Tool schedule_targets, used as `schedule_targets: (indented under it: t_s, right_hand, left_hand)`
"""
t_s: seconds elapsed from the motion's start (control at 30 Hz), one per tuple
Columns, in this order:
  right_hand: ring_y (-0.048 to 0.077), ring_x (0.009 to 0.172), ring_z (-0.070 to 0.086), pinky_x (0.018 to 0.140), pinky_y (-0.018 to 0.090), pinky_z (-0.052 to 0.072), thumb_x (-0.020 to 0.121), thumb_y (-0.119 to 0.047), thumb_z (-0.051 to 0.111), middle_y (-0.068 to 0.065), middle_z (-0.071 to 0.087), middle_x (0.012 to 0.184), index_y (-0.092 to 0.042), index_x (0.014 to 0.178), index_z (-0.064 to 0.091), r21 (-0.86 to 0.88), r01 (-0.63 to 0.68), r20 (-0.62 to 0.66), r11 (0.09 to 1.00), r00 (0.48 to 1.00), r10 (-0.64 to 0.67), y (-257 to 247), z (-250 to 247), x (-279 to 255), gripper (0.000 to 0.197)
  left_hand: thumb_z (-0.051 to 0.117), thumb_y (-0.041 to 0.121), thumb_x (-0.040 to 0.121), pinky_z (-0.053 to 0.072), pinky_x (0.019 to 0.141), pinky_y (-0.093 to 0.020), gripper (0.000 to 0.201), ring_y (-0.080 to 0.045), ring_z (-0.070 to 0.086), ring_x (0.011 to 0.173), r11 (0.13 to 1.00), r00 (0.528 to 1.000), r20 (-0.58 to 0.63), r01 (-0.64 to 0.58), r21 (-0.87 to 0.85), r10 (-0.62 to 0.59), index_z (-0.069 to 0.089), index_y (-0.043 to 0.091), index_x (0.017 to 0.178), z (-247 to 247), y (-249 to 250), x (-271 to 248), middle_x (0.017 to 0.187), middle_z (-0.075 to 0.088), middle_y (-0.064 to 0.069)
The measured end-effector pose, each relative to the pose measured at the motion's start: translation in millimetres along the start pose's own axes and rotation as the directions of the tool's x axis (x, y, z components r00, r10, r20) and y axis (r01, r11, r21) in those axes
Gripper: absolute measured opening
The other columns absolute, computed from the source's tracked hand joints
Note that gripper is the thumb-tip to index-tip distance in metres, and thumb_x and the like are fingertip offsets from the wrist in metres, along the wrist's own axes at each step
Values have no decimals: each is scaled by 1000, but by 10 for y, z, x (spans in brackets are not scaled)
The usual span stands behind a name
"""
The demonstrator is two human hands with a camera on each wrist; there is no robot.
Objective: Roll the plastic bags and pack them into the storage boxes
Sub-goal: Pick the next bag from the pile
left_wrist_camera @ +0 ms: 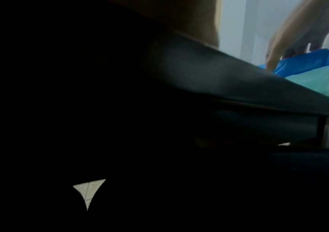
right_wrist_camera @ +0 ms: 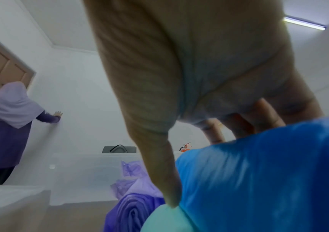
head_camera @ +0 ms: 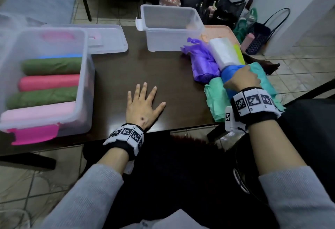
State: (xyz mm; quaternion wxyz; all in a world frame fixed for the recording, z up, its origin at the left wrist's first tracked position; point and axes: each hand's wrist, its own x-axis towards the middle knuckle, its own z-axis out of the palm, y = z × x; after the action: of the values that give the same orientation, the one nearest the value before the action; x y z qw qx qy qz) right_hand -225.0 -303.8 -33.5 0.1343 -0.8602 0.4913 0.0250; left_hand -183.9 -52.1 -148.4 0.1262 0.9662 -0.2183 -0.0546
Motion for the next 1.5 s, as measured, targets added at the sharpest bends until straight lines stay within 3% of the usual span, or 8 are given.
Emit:
schedule_targets:
  t_s: [0.27, 0.47, 0.8, 0.97, 1.13, 1.27, 1.4, 1.5]
  right_hand:
    - [37, 127, 41, 101, 45, 36, 79, -18, 71, 20, 43, 137, 1, 134, 31, 24, 23, -46, 999, 999, -21, 21, -2, -31, 70]
    - [39, 122, 46, 95, 47, 40, 70, -23, 80, 22, 49, 130, 2, 128, 36, 10, 195, -54, 981, 980, -194, -128, -175, -210, 77]
    - [29, 113, 53, 89, 38, 46, 66, -28, 77, 11, 56, 122, -9, 123, 44, 0, 606, 119, 796, 790, -602, -914, 314, -500, 69]
    - [30, 116, 51, 93, 39, 45, 69, -26, 75, 11, 56, 124, -13, 127, 45, -51, 681, 207, 730, 723, -659, -1064, 677, -422, 66]
    - [28, 119, 49, 101, 38, 40, 70, -33, 77, 12, 53, 129, -15, 131, 43, 105, 717, 261, 689, 649, -715, -1024, 689, -251, 72]
    - [27, 124, 46, 103, 35, 37, 78, -51, 67, 11, 48, 135, -11, 135, 41, 166, 638, 263, 752, 707, -657, -972, 614, -148, 74]
    - [23, 116, 51, 87, 23, 35, 78, -33, 74, 8, 55, 129, -11, 128, 48, 85, 708, 337, 701, 641, -689, -924, 625, -183, 61]
    - [22, 114, 52, 89, 23, 36, 73, -25, 78, 6, 56, 126, -12, 125, 50, 138, 762, 295, 633, 578, -760, -920, 657, -246, 60]
  left_hand:
    - [23, 65, 91, -6, 117, -42, 68, -18, -7, 146, 1000, 1000, -7, -4, -11, 3, 13, 33, 150, 20, -5, 8, 159, 0, -1]
    - [22, 65, 92, -8, 117, -42, 68, -19, -8, 146, 1000, 1000, -1, -1, -11, 1, 11, 32, 150, 25, -7, 18, 159, -1, -1]
    - [29, 59, 93, -6, 116, -39, 64, -18, -3, 146, 999, 999, -42, -22, -50, 20, 17, 30, 149, 22, -46, -29, 159, 5, 0]
    - [27, 59, 94, -9, 116, -37, 64, -16, -6, 146, 998, 999, -26, -25, -63, 24, 15, 29, 150, 21, -66, -30, 159, 3, 1]
    - [30, 58, 94, -10, 116, -36, 65, -16, -6, 146, 995, 999, -22, -26, -95, 24, 16, 29, 150, 19, -69, -22, 159, 3, 1]
    - [41, 52, 93, -8, 116, -35, 66, -15, -2, 146, 978, 1000, -15, -22, -209, 19, 22, 22, 149, -29, -92, 10, 159, 8, 1]
    - [48, 31, 95, 0, 116, -30, 58, -14, 10, 145, 930, 999, -45, -8, -367, -9, 26, 15, 147, -97, -155, 45, 157, 19, -1]
    - [50, 18, 94, 13, 114, -25, 53, -18, 25, 141, 886, 994, -103, -14, -463, -38, 33, 11, 144, -155, -207, 67, 151, 32, -6]
